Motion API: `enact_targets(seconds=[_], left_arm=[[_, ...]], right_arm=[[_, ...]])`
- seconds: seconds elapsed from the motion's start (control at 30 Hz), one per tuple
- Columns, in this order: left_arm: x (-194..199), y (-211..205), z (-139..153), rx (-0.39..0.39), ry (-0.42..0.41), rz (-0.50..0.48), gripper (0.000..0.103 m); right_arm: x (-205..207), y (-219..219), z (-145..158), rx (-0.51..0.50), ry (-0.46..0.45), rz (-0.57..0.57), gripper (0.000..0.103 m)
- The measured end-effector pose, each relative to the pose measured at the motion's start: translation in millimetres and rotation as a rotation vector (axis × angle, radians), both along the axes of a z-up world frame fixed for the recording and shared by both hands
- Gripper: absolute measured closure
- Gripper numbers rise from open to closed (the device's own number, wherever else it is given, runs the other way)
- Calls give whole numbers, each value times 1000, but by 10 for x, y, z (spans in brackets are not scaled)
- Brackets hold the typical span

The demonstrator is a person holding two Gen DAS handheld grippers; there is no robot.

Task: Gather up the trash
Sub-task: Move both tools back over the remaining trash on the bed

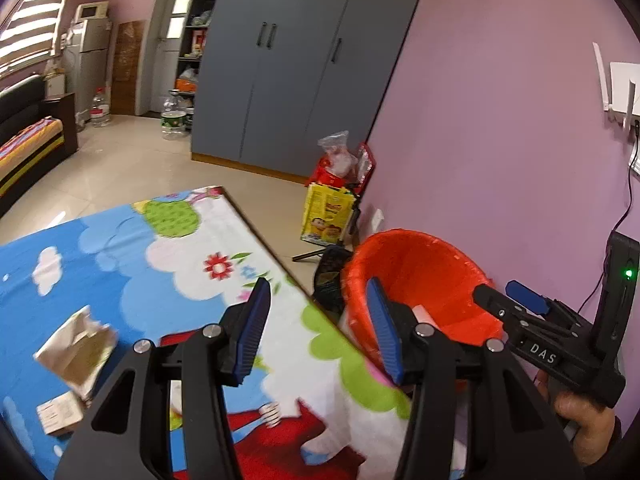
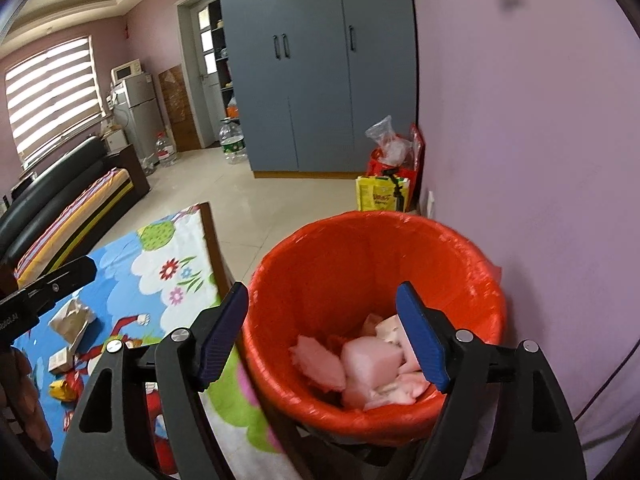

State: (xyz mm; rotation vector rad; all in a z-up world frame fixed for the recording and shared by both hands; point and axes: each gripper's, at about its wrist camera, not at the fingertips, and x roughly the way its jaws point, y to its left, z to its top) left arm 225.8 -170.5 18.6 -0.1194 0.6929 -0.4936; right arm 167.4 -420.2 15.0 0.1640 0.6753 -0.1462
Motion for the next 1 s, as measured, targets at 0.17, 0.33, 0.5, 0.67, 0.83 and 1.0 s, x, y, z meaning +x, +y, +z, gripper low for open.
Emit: enact_targets(seconds=[0.17,0.33,0.5,0.67,0.83,1.0], left_arm=[[-132,315,-76,18,3,53,54],[-225,698,-187,26,23,118,54],[-294,1080,-249,28,31,186,54],[-404,1531,-293,29,38,270,54],[-525,1949,-315,43,41,353,54],[-656,2302,-371,55,51,421,54]], right_arm=[[-40,208,-21,4,10,38,30],[-40,439,-25,9,9,83,30],[-22,748,-44,-3,18,142,30],[-10,1034,-34,5,17,199,30],[12,1353,-43,1,29,261,30],[25,1655,-65,-23,44,318,30]])
